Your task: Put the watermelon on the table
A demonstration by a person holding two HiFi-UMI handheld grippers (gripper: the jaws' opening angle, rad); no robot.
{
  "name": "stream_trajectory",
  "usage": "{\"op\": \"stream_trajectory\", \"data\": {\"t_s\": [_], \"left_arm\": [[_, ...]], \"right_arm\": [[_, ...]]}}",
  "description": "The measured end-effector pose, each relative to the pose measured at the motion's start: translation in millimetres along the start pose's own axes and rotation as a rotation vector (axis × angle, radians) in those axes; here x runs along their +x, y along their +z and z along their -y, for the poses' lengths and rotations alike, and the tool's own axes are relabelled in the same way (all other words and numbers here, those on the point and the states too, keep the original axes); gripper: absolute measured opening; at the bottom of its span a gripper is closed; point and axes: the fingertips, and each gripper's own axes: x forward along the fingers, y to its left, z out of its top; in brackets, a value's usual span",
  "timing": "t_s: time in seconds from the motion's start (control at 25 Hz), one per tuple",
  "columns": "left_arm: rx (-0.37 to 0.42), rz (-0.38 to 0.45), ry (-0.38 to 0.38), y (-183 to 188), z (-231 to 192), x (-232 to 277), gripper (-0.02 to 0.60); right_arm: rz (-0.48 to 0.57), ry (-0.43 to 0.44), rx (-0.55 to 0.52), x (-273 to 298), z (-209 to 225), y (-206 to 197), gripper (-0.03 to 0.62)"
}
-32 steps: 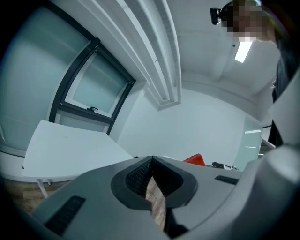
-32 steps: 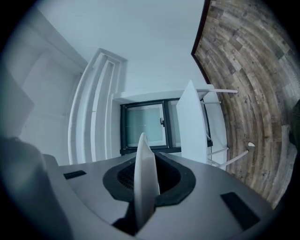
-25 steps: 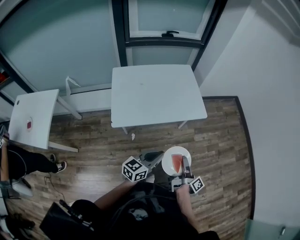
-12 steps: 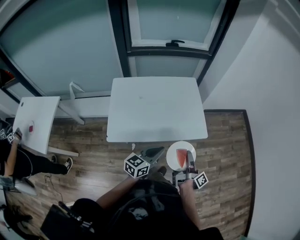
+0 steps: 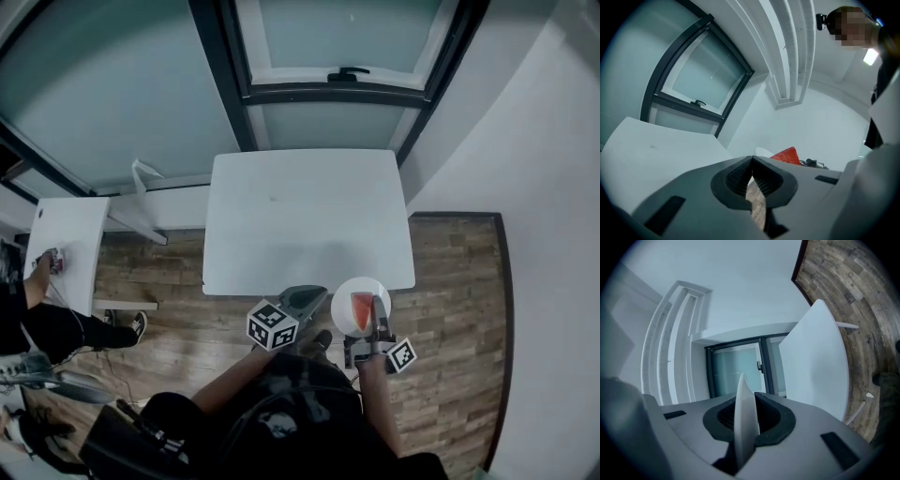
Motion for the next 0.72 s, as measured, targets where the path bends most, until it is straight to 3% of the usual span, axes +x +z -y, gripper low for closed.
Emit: {"op": "stream_trajectory", "data": {"t_s": [0.2,0.52,0.72], "left_arm": [[0.033,-0.027,-0.03,29.2,-42.9,26.9,0.006],[0.019,-0.072,-0.101,57.2,-104.1,62.4,0.006],[-0.024,-0.071,-0.062,70.7,-142.6,78.8,0.006]], "right_arm": [[0.028,-0.037,-0.03,53.0,12.4,10.7,0.048],[0.052,-0.05,-0.103,134.0,13.9,21.6,0.048],[0.046,-0.104,-0.1,166.2,40.4,37.0,0.048]]}}
